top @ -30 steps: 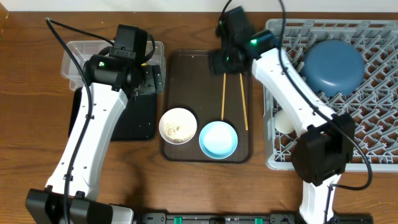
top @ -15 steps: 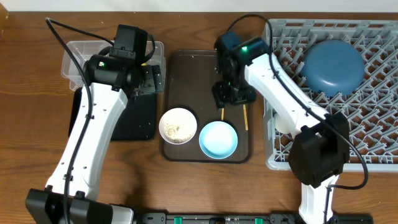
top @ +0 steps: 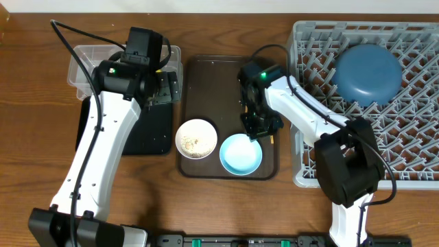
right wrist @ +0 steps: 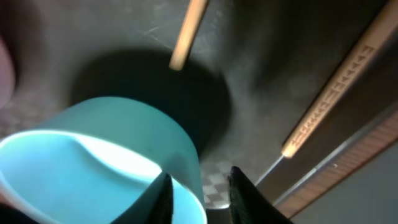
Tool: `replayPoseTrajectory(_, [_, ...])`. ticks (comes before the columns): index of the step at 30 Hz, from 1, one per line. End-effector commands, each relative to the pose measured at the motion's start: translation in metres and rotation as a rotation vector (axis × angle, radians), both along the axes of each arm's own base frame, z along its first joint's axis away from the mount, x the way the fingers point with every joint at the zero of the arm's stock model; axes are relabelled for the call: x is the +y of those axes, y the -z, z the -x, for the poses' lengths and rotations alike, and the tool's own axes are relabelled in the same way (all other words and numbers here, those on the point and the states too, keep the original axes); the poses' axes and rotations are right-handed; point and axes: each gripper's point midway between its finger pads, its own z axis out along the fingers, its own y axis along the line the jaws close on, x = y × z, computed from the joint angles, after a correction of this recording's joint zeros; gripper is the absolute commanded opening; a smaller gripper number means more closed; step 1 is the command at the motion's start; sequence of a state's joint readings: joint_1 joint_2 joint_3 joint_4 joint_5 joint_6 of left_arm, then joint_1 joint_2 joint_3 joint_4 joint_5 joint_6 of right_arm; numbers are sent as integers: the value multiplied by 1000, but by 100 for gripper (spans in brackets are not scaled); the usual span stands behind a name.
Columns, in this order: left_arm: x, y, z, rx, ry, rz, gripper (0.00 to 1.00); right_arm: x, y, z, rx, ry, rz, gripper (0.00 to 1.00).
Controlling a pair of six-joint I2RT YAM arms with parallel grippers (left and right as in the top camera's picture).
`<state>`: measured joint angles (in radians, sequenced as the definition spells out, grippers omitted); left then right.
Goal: Sort waste into correct bins and load items into the dishwasher rack
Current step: 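Carry the light-blue cup with the right gripper into the rack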
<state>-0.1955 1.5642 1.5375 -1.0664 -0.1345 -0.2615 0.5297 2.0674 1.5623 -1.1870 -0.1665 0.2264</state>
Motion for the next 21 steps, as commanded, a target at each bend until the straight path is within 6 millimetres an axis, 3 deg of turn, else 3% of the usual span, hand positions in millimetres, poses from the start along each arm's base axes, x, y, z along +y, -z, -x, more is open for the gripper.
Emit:
replayPoseTrajectory(1, [2,-2,-2,-4,-7,-4,96,-4,7,5,-7,-26,22,18])
replayPoseTrajectory(4, [2,-2,-2,-4,-7,-4,96,-8,12,8,-2,-27,34,1])
replayPoseTrajectory(8, [2,-2,-2,-4,-7,-4,96,-9,9,1,-26,-20,32,1])
replayPoseTrajectory(11, [2,-2,-2,-4,-7,-4,96,-9,-7,-9,-68,-8,14,1])
replayPoseTrajectory(15, [2,-2,-2,-4,-7,-4,96,-28,-56,-39,-223,35,45,1])
replayPoseTrajectory(17, [2,-2,-2,-4,-7,-4,96,-49,-90,-63,-361,113,98,1])
replayPoseTrajectory(21, [2,-2,-2,-4,-7,-4,96,-122,-171,-117,-731,340,324,1])
